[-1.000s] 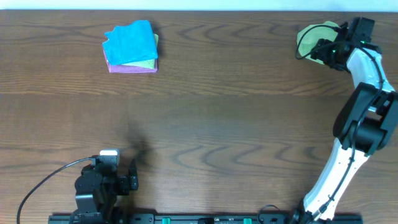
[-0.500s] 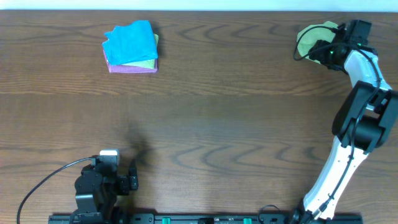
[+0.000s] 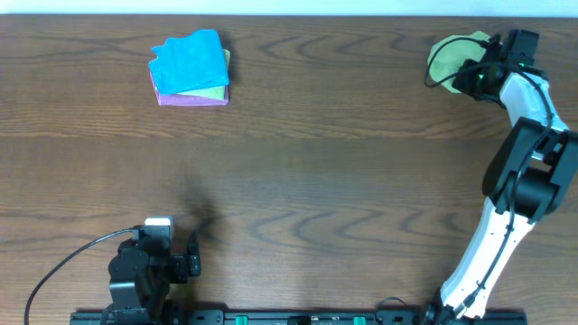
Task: Fold the cloth
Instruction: 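Close the right gripper on the green cloth's edge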
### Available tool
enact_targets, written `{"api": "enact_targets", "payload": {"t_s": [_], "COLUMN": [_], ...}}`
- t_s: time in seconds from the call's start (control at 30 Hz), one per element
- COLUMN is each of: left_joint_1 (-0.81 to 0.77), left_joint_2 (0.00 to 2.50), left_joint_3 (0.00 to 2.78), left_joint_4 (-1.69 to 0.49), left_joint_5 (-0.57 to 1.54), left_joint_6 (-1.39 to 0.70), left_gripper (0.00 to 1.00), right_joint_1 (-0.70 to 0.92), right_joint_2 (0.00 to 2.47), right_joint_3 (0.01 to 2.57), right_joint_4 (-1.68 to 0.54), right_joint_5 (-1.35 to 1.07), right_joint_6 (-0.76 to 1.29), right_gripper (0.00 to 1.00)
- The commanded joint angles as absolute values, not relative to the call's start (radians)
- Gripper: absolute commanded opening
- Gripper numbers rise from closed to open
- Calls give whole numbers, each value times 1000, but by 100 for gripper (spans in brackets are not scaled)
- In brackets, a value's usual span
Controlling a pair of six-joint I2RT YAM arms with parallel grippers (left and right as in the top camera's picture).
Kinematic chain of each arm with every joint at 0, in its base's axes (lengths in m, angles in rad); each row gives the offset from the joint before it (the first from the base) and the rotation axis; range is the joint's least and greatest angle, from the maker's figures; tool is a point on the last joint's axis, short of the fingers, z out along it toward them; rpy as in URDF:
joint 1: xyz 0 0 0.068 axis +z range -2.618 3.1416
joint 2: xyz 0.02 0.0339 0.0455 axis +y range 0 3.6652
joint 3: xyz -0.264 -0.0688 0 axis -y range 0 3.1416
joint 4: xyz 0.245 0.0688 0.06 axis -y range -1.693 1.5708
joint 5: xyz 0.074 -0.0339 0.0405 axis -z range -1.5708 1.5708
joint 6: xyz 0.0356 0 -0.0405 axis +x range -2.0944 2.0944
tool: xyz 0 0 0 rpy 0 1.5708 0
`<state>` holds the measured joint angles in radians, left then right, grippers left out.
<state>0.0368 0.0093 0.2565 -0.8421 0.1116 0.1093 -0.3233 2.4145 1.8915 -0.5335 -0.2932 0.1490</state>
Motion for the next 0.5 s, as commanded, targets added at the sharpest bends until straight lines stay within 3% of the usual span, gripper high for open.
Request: {"api": "enact_targets", "payload": {"t_s": [0.0, 0.47], "left_joint_1": [32, 32], "left_joint_2": [4, 4], "left_joint_3": [249, 249], "left_joint_4": [-898, -898], "left_joint_5": [104, 104], "left_joint_6": [135, 135], "left_gripper": [95, 95], "right_joint_1": [-323, -179], "right_joint_2": [2367, 1993], "right_joint_3": [1911, 1911], "right_joint_4": [-569, -1030], "right_joint_5": [-326, -322], "right_joint_6": [138, -164], "right_gripper": [1, 1]}}
